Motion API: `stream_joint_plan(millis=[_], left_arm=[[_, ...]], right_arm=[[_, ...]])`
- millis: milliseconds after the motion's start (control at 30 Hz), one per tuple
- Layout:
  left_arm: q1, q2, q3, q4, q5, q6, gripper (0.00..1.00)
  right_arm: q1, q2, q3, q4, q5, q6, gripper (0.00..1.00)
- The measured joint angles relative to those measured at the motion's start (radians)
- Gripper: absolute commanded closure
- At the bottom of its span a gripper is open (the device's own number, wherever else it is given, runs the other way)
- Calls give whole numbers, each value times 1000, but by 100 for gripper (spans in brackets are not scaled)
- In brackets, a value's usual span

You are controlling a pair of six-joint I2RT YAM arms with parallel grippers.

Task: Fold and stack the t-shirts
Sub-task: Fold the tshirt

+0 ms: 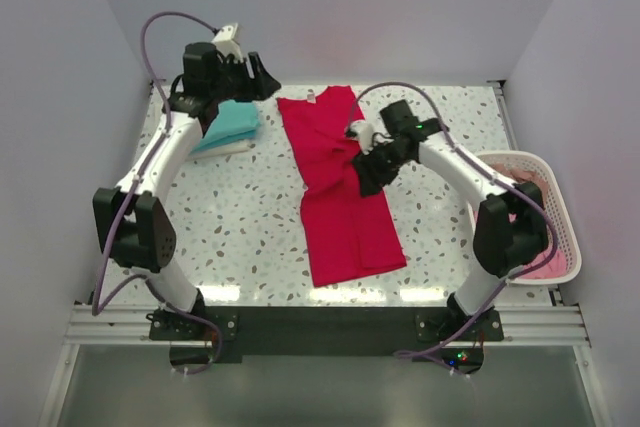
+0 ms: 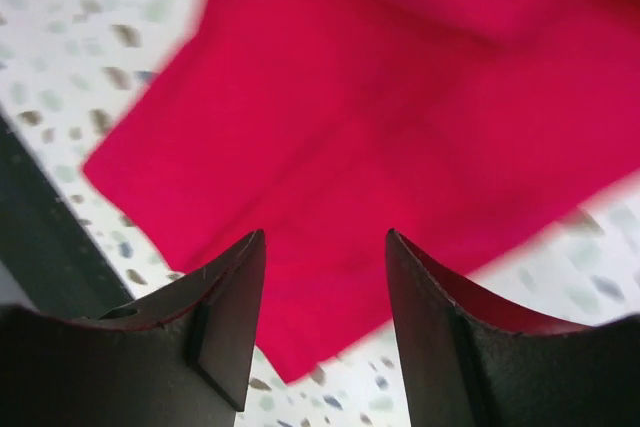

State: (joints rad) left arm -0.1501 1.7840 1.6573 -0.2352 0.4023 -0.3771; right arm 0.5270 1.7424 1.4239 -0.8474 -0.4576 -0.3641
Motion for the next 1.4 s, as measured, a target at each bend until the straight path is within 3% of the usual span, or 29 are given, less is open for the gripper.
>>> stream_joint_plan(millis=[167,433,700,967,1067,1167,1200,1300,1400], left_arm=[[-102,-221,-343,36,-4,14,34],[-233,-434,-842,12,-5,-51,31],[-366,-459,-1002,59,8,-129,30],[-495,-356,-1071,147,14,-212,31],[-539,-320,-1067,214,19,-240,40],[-575,-272,-1058,270,23,-266,62],[-585,-255,-1059,282,30,-275,74],[-618,-229,-1066,299,42,-297,87],[-661,-237,-1090,309,56,-311,91]], right_arm=[[-247,-31,-114,62,45,45,47],[-347,136,-138,95,-7,122,50],[-365,163,-194,100,-58,140,55],[-365,163,-232,101,-118,144,61],[-365,164,-249,99,-136,140,72],[-365,166,-263,94,-142,134,94],[-365,169,-267,91,-141,130,100],[-365,174,-268,66,-141,121,100],[-364,175,-262,14,-127,89,100]])
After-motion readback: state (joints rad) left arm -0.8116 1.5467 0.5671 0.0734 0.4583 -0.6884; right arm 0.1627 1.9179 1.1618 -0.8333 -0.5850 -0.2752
